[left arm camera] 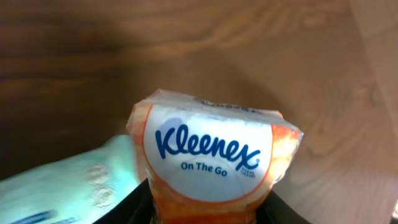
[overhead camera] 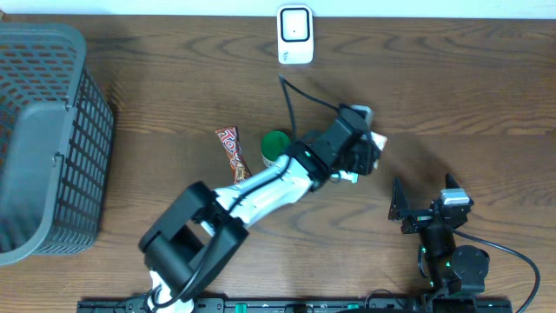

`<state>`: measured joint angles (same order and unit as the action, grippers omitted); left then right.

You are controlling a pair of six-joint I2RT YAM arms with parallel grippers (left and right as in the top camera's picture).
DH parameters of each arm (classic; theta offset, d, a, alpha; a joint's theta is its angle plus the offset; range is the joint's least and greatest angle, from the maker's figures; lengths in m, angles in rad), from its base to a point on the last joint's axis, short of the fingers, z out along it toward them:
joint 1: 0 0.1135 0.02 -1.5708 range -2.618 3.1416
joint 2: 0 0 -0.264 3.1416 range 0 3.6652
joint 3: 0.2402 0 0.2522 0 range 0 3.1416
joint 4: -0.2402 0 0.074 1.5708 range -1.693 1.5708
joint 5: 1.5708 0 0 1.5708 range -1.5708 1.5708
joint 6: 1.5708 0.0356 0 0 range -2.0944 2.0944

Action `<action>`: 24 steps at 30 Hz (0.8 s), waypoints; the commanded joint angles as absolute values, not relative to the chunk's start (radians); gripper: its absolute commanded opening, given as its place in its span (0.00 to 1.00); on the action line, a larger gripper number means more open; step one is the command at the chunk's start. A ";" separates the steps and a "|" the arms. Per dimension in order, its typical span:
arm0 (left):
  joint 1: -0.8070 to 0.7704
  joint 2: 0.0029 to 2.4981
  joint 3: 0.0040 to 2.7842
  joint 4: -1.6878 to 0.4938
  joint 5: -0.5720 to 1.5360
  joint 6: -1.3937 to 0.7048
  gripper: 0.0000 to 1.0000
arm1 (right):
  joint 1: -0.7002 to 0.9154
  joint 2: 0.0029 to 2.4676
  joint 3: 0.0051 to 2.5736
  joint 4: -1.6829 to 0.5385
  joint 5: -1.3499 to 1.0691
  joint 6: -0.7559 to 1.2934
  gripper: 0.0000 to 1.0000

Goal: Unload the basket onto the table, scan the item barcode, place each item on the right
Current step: 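Carry the Kleenex pack forward over the table toward the wipes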

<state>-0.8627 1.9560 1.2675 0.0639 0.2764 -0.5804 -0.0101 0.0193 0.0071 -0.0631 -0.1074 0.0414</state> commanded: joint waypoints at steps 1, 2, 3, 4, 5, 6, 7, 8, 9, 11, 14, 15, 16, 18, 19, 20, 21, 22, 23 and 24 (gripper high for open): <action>-0.909 1.992 1.265 0.090 0.305 -0.588 0.41 | -0.013 0.018 0.006 -0.066 -0.103 0.051 0.99; -0.917 2.001 1.265 0.092 0.305 -0.589 0.41 | -0.013 0.018 0.006 -0.066 -0.103 0.052 0.99; -0.923 2.008 1.265 0.091 0.305 -0.589 0.41 | -0.013 0.018 0.006 -0.066 -0.103 0.052 0.99; -0.927 2.017 1.265 0.086 0.305 -0.589 0.41 | -0.013 0.018 0.006 -0.066 -0.103 0.052 0.99; -0.927 2.023 1.265 0.078 0.305 -0.595 0.41 | -0.013 0.018 0.006 -0.066 -0.103 0.051 0.99; -0.927 2.029 1.265 0.070 0.305 -0.608 0.41 | -0.013 0.018 0.006 -0.066 -0.103 0.051 0.99; -0.925 2.033 1.265 0.068 0.305 -0.612 0.41 | -0.013 0.018 0.006 -0.066 -0.103 0.051 0.99; -0.921 2.033 1.265 0.062 0.305 -0.611 0.41 | -0.013 0.018 0.006 -0.066 -0.103 0.051 0.99; -0.915 2.033 1.265 0.060 0.305 -0.611 0.41 | -0.013 0.018 0.006 -0.066 -0.103 0.052 0.99; -0.901 2.033 1.265 0.053 0.305 -0.611 0.41 | -0.013 0.018 0.006 -0.066 -0.103 0.052 0.99; -0.867 2.033 1.265 0.029 0.305 -0.611 0.41 | -0.013 0.018 0.006 -0.066 -0.103 0.051 0.99; -0.851 2.033 1.265 0.016 0.305 -0.611 0.41 | -0.013 0.018 0.006 -0.066 -0.103 0.052 0.99; -0.838 2.033 1.265 0.004 0.305 -0.611 0.41 | -0.013 0.018 0.006 -0.066 -0.103 0.051 0.99; -0.809 2.033 1.265 -0.024 0.305 -0.611 0.41 | -0.013 0.018 0.006 -0.066 -0.103 0.051 0.99; -0.796 2.033 1.265 -0.038 0.305 -0.611 0.41 | -0.013 0.018 0.006 -0.066 -0.103 0.051 0.99; -0.783 2.033 1.265 -0.051 0.305 -0.611 0.41 | -0.013 0.018 0.006 -0.066 -0.103 0.051 0.99; -0.772 2.033 1.265 -0.063 0.304 -0.611 0.41 | -0.013 0.018 0.006 -0.066 -0.103 0.052 0.99; -0.760 2.033 1.265 -0.074 0.301 -0.609 0.41 | -0.013 0.018 0.006 -0.066 -0.103 0.052 0.99; -0.746 2.033 1.265 -0.083 0.302 -0.598 0.41 | -0.013 0.018 0.006 -0.066 -0.103 0.052 0.99; -0.732 2.033 1.265 -0.092 0.301 -0.595 0.41 | -0.013 0.018 0.006 -0.066 -0.103 0.051 0.99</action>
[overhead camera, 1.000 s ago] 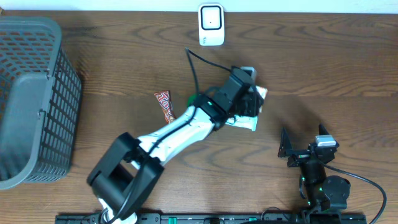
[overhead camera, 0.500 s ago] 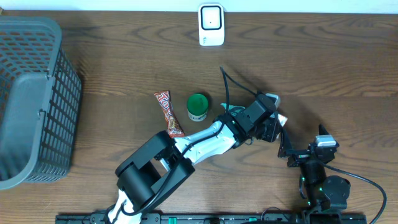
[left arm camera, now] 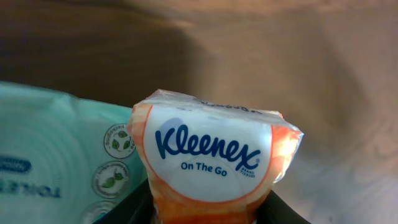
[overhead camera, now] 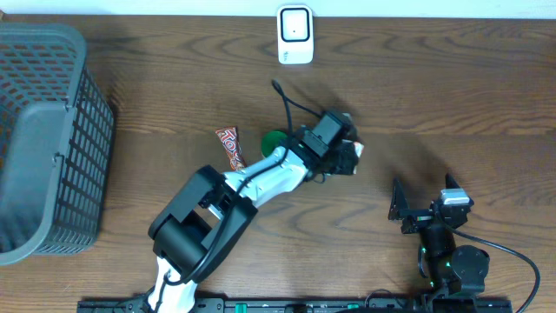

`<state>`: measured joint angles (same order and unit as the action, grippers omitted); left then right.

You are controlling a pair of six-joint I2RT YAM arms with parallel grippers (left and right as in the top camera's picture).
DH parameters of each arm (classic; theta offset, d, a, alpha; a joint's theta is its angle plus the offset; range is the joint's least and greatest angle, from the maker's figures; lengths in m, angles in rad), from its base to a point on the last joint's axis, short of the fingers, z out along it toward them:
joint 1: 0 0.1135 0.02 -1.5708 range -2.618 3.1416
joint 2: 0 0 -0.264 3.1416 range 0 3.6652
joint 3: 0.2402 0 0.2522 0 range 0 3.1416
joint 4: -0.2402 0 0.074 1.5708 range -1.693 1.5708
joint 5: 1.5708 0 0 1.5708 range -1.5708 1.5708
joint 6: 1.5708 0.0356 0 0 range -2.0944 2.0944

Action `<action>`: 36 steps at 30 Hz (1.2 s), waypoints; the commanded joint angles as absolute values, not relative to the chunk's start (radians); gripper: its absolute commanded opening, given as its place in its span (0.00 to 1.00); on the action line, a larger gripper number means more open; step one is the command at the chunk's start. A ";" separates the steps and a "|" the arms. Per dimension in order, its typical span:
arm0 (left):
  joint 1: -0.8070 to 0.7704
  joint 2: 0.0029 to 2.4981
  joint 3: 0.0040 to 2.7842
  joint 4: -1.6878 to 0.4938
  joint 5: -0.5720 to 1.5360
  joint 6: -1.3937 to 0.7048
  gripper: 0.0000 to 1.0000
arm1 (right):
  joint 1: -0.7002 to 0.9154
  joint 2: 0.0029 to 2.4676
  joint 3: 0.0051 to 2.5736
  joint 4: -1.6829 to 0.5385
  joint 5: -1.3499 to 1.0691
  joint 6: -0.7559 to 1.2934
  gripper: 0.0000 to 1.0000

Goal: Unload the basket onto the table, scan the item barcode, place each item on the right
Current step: 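Carry the Kleenex pack forward over the table toward the wipes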

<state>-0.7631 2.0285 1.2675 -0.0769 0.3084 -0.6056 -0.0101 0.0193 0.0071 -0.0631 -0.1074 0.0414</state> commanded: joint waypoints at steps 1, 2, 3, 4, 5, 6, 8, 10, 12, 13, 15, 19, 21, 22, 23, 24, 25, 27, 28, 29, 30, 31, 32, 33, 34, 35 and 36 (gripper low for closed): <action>-0.721 2.033 1.265 -0.098 0.301 -0.595 0.41 | -0.013 0.018 0.006 -0.066 -0.103 0.051 0.99; -0.709 2.033 1.265 -0.105 0.302 -0.596 0.40 | -0.013 0.018 0.006 -0.066 -0.103 0.052 0.99; -0.698 2.033 1.265 -0.110 0.302 -0.596 0.41 | -0.013 0.018 0.006 -0.066 -0.103 0.052 0.99; -0.689 2.033 1.265 -0.113 0.303 -0.596 0.40 | -0.013 0.018 0.006 -0.066 -0.103 0.051 0.99; -0.685 2.033 1.266 -0.116 0.305 -0.596 0.41 | -0.013 0.018 0.006 -0.066 -0.103 0.052 0.99; -0.685 2.033 1.266 -0.116 0.312 -0.596 0.40 | -0.013 0.018 0.006 -0.066 -0.103 0.052 0.99; -0.692 2.033 1.266 -0.116 0.341 -0.596 0.41 | -0.013 0.018 0.006 -0.066 -0.103 0.051 0.99; -0.712 2.033 1.266 -0.123 0.352 -0.596 0.41 | -0.013 0.018 0.006 -0.066 -0.103 0.052 0.99; -0.739 2.033 1.266 -0.134 0.351 -0.595 0.41 | -0.013 0.018 0.006 -0.066 -0.103 0.052 0.99; -0.754 2.033 1.266 -0.143 0.351 -0.585 0.41 | -0.013 0.018 0.006 -0.066 -0.103 0.052 0.99; -0.787 2.033 1.266 -0.163 0.348 -0.531 0.48 | -0.013 0.018 0.006 -0.066 -0.103 0.052 0.99; -0.832 2.033 1.266 -0.233 0.261 -0.456 0.79 | -0.013 0.018 0.006 -0.066 -0.103 0.052 0.99; -0.836 2.031 1.273 -0.265 0.230 -0.414 0.88 | -0.013 0.018 0.006 -0.066 -0.103 0.051 0.99; -0.835 2.028 1.282 -0.284 0.230 -0.395 0.91 | -0.013 0.018 0.006 -0.066 -0.103 0.052 0.99; -0.834 2.022 1.296 -0.310 0.230 -0.384 0.92 | -0.013 0.018 0.006 -0.066 -0.103 0.051 0.99; -0.832 2.011 1.312 -0.335 0.230 -0.369 0.93 | -0.013 0.018 0.006 -0.066 -0.103 0.052 0.99; -0.831 1.995 1.332 -0.358 0.226 -0.348 0.95 | -0.013 0.018 0.006 -0.066 -0.103 0.052 0.99; -0.831 1.961 1.368 -0.389 0.189 -0.319 0.96 | -0.013 0.018 0.006 -0.066 -0.103 0.052 0.99; -0.831 1.945 1.384 -0.397 0.166 -0.306 0.96 | -0.013 0.018 0.006 -0.066 -0.103 0.051 0.99; -0.831 1.928 1.396 -0.398 0.151 -0.294 0.96 | -0.013 0.018 0.006 -0.066 -0.103 0.052 0.99; -0.830 1.912 1.404 -0.393 0.144 -0.280 0.95 | -0.013 0.018 0.006 -0.066 -0.103 0.052 0.99; -0.829 1.898 1.406 -0.378 0.145 -0.265 0.83 | -0.013 0.018 0.006 -0.066 -0.103 0.052 0.99; -0.829 1.891 1.406 -0.369 0.145 -0.266 0.61 | -0.013 0.018 0.006 -0.066 -0.103 0.051 0.99; -0.829 1.888 1.406 -0.365 0.149 -0.267 0.38 | -0.013 0.018 0.006 -0.066 -0.103 0.051 0.99; -0.829 1.888 1.406 -0.365 0.158 -0.277 0.19 | -0.013 0.018 0.006 -0.066 -0.103 0.051 0.99; -0.829 1.892 1.405 -0.366 0.176 -0.297 0.08 | -0.013 0.018 0.006 -0.066 -0.103 0.052 0.99; -0.829 1.897 1.404 -0.366 0.198 -0.313 0.07 | -0.013 0.018 0.006 -0.066 -0.103 0.051 0.99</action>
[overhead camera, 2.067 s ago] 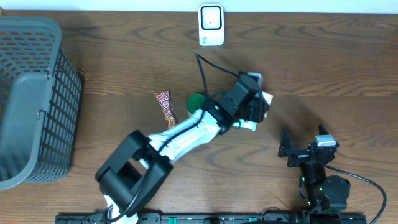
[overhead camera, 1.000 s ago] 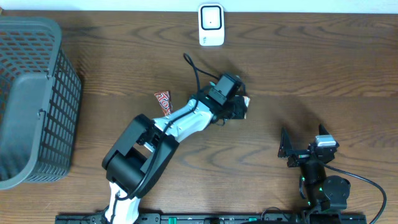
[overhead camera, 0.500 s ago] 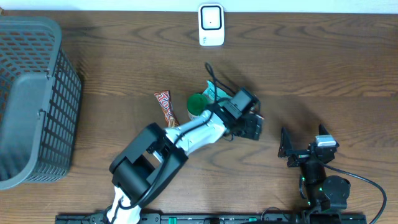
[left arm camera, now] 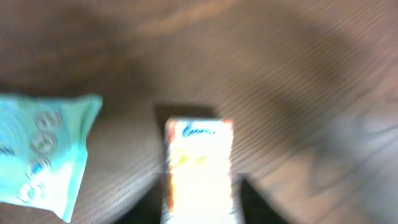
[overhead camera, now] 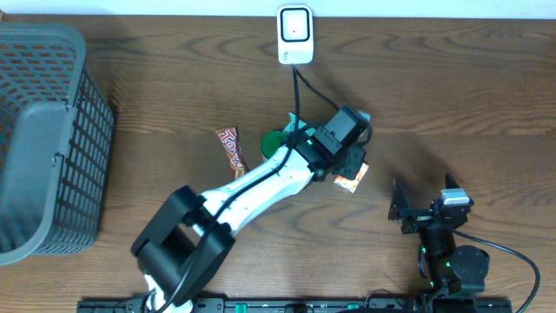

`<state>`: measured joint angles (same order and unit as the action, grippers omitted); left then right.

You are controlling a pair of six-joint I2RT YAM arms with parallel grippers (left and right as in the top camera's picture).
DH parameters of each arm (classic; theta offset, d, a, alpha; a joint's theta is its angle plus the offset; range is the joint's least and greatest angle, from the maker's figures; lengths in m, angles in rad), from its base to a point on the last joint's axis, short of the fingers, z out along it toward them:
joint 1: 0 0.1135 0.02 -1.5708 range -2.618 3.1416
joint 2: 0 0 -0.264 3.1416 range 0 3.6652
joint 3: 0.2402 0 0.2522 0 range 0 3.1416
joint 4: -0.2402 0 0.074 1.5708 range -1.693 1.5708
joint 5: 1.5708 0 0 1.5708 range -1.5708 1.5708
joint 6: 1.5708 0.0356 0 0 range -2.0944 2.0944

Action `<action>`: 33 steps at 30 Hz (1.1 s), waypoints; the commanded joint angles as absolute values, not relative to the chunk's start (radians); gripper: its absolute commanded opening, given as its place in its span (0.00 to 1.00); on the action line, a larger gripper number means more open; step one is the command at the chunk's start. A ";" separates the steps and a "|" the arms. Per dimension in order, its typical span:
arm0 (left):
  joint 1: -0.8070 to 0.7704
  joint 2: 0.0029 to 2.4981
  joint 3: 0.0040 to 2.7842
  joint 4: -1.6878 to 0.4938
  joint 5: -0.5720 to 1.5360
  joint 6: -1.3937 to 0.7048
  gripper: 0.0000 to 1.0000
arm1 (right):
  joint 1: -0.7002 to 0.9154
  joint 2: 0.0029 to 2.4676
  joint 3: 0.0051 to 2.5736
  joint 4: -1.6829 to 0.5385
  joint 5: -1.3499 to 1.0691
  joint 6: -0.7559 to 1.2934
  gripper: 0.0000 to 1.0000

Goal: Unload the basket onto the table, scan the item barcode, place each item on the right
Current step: 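Carry the Kleenex pack forward over the table toward the wipes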

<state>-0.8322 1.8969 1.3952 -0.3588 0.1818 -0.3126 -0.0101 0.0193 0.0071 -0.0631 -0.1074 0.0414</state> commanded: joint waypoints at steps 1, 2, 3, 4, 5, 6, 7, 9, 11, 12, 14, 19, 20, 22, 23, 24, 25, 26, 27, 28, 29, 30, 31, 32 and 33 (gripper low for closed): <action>-0.829 1.904 1.404 -0.365 0.218 -0.324 0.07 | -0.013 0.018 0.006 -0.066 -0.103 0.051 0.99; -0.829 1.911 1.404 -0.362 0.237 -0.333 0.07 | -0.013 0.018 0.006 -0.066 -0.103 0.051 0.99; -0.829 1.919 1.404 -0.360 0.252 -0.344 0.08 | -0.013 0.018 0.006 -0.066 -0.103 0.052 0.99; -0.829 1.928 1.404 -0.358 0.260 -0.363 0.07 | -0.013 0.018 0.006 -0.066 -0.103 0.051 0.99; -0.829 1.937 1.404 -0.358 0.268 -0.378 0.07 | -0.013 0.018 0.006 -0.066 -0.103 0.051 0.99; -0.828 1.943 1.404 -0.357 0.285 -0.380 0.07 | -0.013 0.018 0.006 -0.066 -0.103 0.052 0.99; -0.828 1.950 1.403 -0.357 0.307 -0.380 0.07 | -0.013 0.018 0.006 -0.066 -0.103 0.052 0.99; -0.828 1.962 1.403 -0.358 0.337 -0.380 0.08 | -0.013 0.018 0.006 -0.066 -0.103 0.051 0.99; -0.828 1.975 1.403 -0.358 0.355 -0.385 0.08 | -0.013 0.018 0.006 -0.066 -0.103 0.052 0.99; -0.828 1.982 1.403 -0.357 0.355 -0.391 0.07 | -0.013 0.018 0.006 -0.066 -0.103 0.051 0.99; -0.828 2.001 1.403 -0.356 0.355 -0.401 0.07 | -0.013 0.018 0.006 -0.066 -0.103 0.052 0.99; -0.828 2.061 1.403 -0.357 0.355 -0.402 0.08 | -0.013 0.018 0.006 -0.066 -0.103 0.052 0.99; -0.828 2.074 1.403 -0.356 0.355 -0.402 0.08 | -0.013 0.018 0.006 -0.066 -0.103 0.052 0.99; -0.828 2.097 1.403 -0.356 0.354 -0.402 0.07 | -0.013 0.018 0.006 -0.066 -0.103 0.052 0.99; -0.828 2.106 1.403 -0.356 0.354 -0.402 0.07 | -0.013 0.018 0.006 -0.066 -0.103 0.051 0.99; -0.828 2.113 1.403 -0.356 0.355 -0.402 0.08 | -0.013 0.018 0.006 -0.066 -0.103 0.051 0.99; -0.828 2.115 1.403 -0.355 0.352 -0.401 0.07 | -0.013 0.018 0.006 -0.066 -0.103 0.051 0.99; -0.828 2.115 1.403 -0.354 0.347 -0.398 0.07 | -0.013 0.018 0.006 -0.066 -0.103 0.051 0.99; -0.828 2.111 1.404 -0.350 0.347 -0.386 0.08 | -0.013 0.018 0.006 -0.066 -0.103 0.051 0.99; -0.828 2.104 1.407 -0.350 0.347 -0.376 0.07 | -0.013 0.018 0.006 -0.066 -0.103 0.052 0.99; -0.828 2.089 1.412 -0.351 0.347 -0.362 0.07 | -0.013 0.018 0.006 -0.066 -0.103 0.052 0.99; -0.828 2.070 1.417 -0.353 0.347 -0.352 0.08 | -0.013 0.018 0.006 -0.066 -0.103 0.052 0.99; -0.828 2.047 1.423 -0.355 0.345 -0.346 0.07 | -0.013 0.018 0.006 -0.066 -0.103 0.051 0.99; -0.828 2.015 1.431 -0.358 0.323 -0.345 0.08 | -0.013 0.018 0.006 -0.066 -0.103 0.052 0.99; -0.828 1.988 1.436 -0.360 0.297 -0.345 0.07 | -0.013 0.018 0.006 -0.066 -0.103 0.052 0.99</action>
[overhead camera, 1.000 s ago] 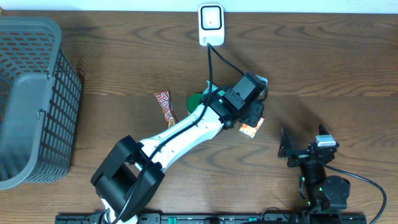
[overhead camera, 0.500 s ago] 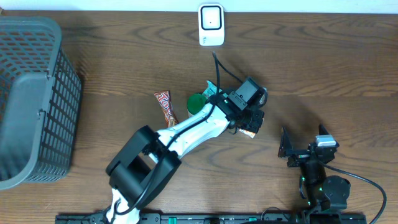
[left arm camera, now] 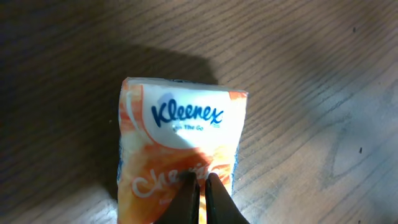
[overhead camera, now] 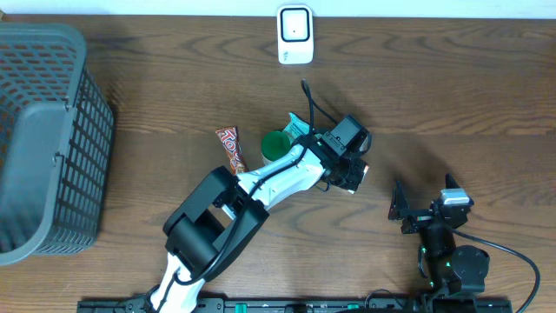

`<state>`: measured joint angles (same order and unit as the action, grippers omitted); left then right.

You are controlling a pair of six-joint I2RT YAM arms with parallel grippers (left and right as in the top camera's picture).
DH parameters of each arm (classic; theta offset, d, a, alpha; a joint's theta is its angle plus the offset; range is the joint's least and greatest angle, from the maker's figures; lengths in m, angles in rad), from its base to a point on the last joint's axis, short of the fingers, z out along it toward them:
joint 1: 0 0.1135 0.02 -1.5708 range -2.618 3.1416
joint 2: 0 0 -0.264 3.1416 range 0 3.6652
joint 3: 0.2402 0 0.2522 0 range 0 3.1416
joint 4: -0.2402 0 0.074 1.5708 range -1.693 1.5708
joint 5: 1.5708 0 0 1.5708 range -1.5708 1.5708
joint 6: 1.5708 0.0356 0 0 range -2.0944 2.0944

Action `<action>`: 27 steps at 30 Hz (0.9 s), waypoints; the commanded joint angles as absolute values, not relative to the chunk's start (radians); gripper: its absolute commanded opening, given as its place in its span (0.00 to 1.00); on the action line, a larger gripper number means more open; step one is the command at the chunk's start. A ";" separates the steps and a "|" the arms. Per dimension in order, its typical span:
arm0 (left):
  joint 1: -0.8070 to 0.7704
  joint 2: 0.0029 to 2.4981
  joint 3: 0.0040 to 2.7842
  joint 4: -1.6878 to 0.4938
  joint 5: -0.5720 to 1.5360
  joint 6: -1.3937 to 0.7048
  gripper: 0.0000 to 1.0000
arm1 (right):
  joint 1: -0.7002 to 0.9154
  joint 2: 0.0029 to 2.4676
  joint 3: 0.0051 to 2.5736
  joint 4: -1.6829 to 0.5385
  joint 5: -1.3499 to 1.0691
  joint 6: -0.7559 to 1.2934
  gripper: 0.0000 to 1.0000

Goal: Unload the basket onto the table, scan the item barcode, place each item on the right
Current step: 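Carry the Kleenex pack forward over the table toward the wipes, then release the Kleenex pack right of the wipes and retract the left arm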

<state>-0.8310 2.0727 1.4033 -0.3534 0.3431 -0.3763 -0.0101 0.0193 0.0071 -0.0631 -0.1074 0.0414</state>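
Note:
An orange and white Kleenex tissue pack [left arm camera: 180, 124] lies flat on the wooden table, logo side up. My left gripper [left arm camera: 200, 180] is shut, and its fingertips [left arm camera: 189, 186] sit over the pack's near end, with a sliver of orange showing between them. In the overhead view the left gripper [overhead camera: 349, 167] covers most of the pack [overhead camera: 360, 172]. The white barcode scanner [overhead camera: 294, 35] stands at the table's far edge. The right gripper [overhead camera: 401, 207] rests open at the near right, away from everything.
A teal wipes pack [overhead camera: 298, 129] and a green round lid [overhead camera: 276, 145] lie just left of my left arm. A red candy bar [overhead camera: 231, 149] is further left. A grey mesh basket [overhead camera: 43, 130] fills the left edge.
The jaws were spread wide around the narrow-looking, blurred pack on the table. Now they are shut over the pack, which lies flat with its broad face up. The wipes pack has left the wrist view.
My left gripper first held the Kleenex pack upright above the table, right of the green lid. It then held the pack nearer the wipes. Later the pack was down on the table between wide jaws. Now it lies flat under shut fingers.

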 commanded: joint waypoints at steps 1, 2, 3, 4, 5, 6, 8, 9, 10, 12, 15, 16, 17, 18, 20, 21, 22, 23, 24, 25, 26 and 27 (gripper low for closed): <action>-0.828 1.954 1.442 -0.361 0.254 -0.344 0.07 | -0.013 0.018 0.006 -0.066 -0.103 0.051 0.99; -0.828 1.909 1.446 -0.362 0.194 -0.339 0.08 | -0.013 0.018 0.006 -0.066 -0.103 0.051 0.99; -0.828 1.870 1.448 -0.361 0.139 -0.322 0.08 | -0.013 0.018 0.006 -0.066 -0.103 0.051 0.99; -0.827 1.828 1.449 -0.361 0.080 -0.297 0.08 | -0.013 0.018 0.006 -0.066 -0.103 0.052 0.99; -0.826 1.784 1.449 -0.361 0.022 -0.263 0.14 | -0.013 0.018 0.006 -0.066 -0.103 0.052 0.99; -0.824 1.733 1.449 -0.361 -0.045 -0.218 0.25 | -0.013 0.018 0.006 -0.066 -0.103 0.051 0.99; -0.818 1.646 1.450 -0.358 -0.156 -0.145 0.51 | -0.013 0.018 0.006 -0.066 -0.103 0.052 0.99; -0.813 1.604 1.450 -0.350 -0.211 -0.111 0.61 | -0.013 0.018 0.006 -0.066 -0.103 0.052 0.99; -0.809 1.564 1.450 -0.338 -0.265 -0.076 0.74 | -0.013 0.018 0.006 -0.066 -0.103 0.051 0.99; -0.794 1.489 1.450 -0.301 -0.356 0.002 0.92 | -0.013 0.018 0.006 -0.066 -0.103 0.052 0.99; -0.754 1.394 1.450 -0.213 -0.445 0.164 0.98 | -0.013 0.018 0.006 -0.066 -0.103 0.052 0.99; -0.733 1.365 1.450 -0.177 -0.473 0.216 0.98 | -0.013 0.018 0.006 -0.066 -0.103 0.051 0.99; -0.712 1.343 1.450 -0.146 -0.495 0.251 0.98 | -0.013 0.018 0.006 -0.066 -0.103 0.051 0.99; -0.688 1.321 1.450 -0.120 -0.513 0.282 0.98 | -0.013 0.018 0.006 -0.066 -0.103 0.052 0.99; -0.629 1.276 1.450 -0.093 -0.522 0.350 0.98 | -0.013 0.018 0.006 -0.066 -0.103 0.051 0.99; -0.599 1.256 1.451 -0.093 -0.522 0.380 0.98 | -0.013 0.018 0.006 -0.066 -0.103 0.052 0.99; -0.568 1.237 1.451 -0.095 -0.525 0.408 0.98 | -0.013 0.018 0.006 -0.066 -0.103 0.052 0.99; -0.533 1.219 1.451 -0.096 -0.537 0.424 0.98 | -0.013 0.018 0.006 -0.066 -0.103 0.052 0.99; -0.498 1.203 1.451 -0.100 -0.551 0.429 0.98 | -0.013 0.018 0.006 -0.066 -0.103 0.052 0.99; -0.456 1.185 1.451 -0.109 -0.559 0.429 0.98 | -0.013 0.018 0.006 -0.066 -0.103 0.051 0.99; -0.420 1.170 1.451 -0.125 -0.558 0.429 0.98 | -0.013 0.018 0.006 -0.066 -0.103 0.052 0.99; -0.386 1.158 1.451 -0.146 -0.558 0.423 0.98 | -0.013 0.018 0.006 -0.064 -0.103 0.051 0.99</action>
